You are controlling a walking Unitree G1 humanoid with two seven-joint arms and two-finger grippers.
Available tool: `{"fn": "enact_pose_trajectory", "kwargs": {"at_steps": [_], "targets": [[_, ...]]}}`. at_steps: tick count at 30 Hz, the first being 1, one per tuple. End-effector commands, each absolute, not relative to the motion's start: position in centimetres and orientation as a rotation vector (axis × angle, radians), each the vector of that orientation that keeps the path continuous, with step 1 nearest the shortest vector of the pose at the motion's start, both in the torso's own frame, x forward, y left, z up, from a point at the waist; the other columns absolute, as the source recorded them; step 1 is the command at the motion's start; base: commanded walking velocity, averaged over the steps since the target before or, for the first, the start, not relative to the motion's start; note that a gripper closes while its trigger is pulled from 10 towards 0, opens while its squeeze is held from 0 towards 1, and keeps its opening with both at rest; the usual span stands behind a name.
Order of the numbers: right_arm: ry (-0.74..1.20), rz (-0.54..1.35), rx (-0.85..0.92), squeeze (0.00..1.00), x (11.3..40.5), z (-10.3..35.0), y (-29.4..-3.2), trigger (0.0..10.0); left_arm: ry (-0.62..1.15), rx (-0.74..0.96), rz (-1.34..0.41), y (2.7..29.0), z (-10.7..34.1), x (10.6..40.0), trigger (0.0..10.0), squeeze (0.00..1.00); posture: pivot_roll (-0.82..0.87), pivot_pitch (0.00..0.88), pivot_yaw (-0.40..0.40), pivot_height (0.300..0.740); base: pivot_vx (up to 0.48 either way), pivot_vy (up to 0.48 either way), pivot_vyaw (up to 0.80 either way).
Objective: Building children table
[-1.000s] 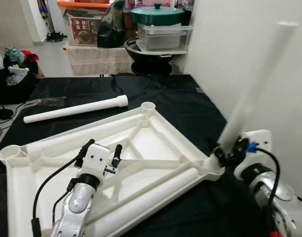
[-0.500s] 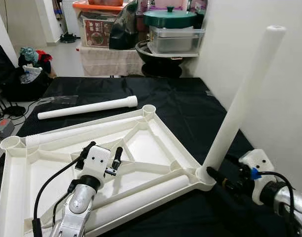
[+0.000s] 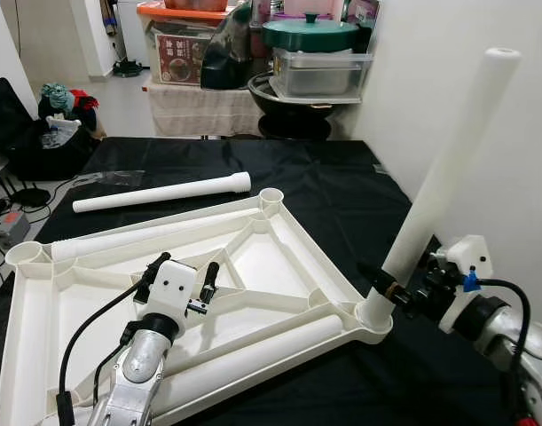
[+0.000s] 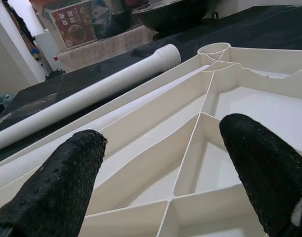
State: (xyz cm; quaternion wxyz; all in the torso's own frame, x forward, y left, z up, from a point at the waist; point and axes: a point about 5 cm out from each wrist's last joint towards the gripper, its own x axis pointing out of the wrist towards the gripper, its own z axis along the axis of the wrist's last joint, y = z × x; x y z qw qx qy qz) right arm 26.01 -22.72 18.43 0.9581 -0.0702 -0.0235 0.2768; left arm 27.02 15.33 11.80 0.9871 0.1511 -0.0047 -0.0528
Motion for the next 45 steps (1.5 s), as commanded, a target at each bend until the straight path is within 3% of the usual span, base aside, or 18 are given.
{"fn": "enact_pose_trajectory", "kwargs": {"at_steps": [1, 2, 4, 10, 13, 21, 25, 32, 38, 39, 45], "targets": [[-0.044, 0.529, -0.146, 0.0, 26.3, 18.1, -22.9, 10.0, -0.003, 0.315, -0.116, 15.3, 11.6, 27.0, 10.0, 0.0, 0.07, 0.0, -0.086, 0.74, 0.0, 0.0, 0.0], [-0.029, 0.517, -0.158, 0.0, 26.4, 17.7, -23.0, 7.7, -0.003, 0.315, -0.118, 15.3, 11.6, 26.9, 10.0, 0.0, 0.07, 0.0, -0.084, 0.74, 0.0, 0.0, 0.0], [0.001, 0.519, -0.176, 0.0, 26.4, 17.2, -23.1, 10.0, -0.003, 0.316, -0.121, 15.2, 11.6, 26.9, 10.0, 0.0, 0.07, 0.0, -0.084, 0.74, 0.0, 0.0, 0.0], [0.079, 0.64, -0.199, 0.0, 25.2, 16.7, -23.1, 10.0, -0.003, 0.316, -0.123, 15.1, 11.6, 26.8, 10.0, 0.0, 0.07, 0.0, -0.084, 0.74, 0.0, 0.0, 0.0], [0.213, 0.629, -0.282, 0.0, 23.8, 15.0, -24.9, 10.0, -0.003, 0.315, -0.121, 15.1, 11.6, 26.8, 10.0, 0.0, 0.06, 0.0, -0.085, 0.74, 0.0, 0.0, 0.0], [0.32, 0.669, -0.232, 0.0, 21.4, 14.7, -26.1, 10.0, 0.0, 0.315, -0.124, 15.1, 11.5, 26.8, 10.0, 0.0, 0.04, 0.0, -0.071, 0.74, 0.0, 0.0, 0.0], [0.415, 0.857, -0.217, 0.0, 18.6, 13.5, -24.1, 10.0, 0.001, 0.315, -0.134, 14.9, 11.4, 26.8, 10.0, 0.0, 0.03, 0.0, -0.063, 0.74, 0.0, 0.0, 0.0], [0.331, 1.068, -0.184, 0.0, 17.7, 15.0, -21.1, 10.0, -0.002, 0.318, -0.12, 15.1, 11.5, 26.9, 10.0, 0.0, 0.05, 0.0, -0.071, 0.74, 0.0, 0.0, 0.0], [0.236, 1.067, -0.168, 0.0, 18.8, 16.1, -20.3, 10.0, -0.003, 0.32, -0.119, 15.2, 11.5, 26.9, 10.0, 0.0, 0.05, 0.0, -0.073, 0.74, 0.0, 0.0, 0.0], [0.099, 0.956, -0.166, 0.0, 21.2, 17.2, -19.5, 10.0, -0.004, 0.321, -0.121, 15.1, 11.5, 26.9, 10.0, 0.0, 0.06, 0.0, -0.072, 0.74, 0.0, 0.0, 0.0], [-0.02, 0.796, -0.163, 0.0, 24.2, 18.1, -18.5, 10.0, -0.004, 0.323, -0.12, 15.1, 11.5, 26.9, 10.0, 0.0, 0.07, 0.0, -0.077, 0.74, 0.0, 0.0, 0.0]]}}
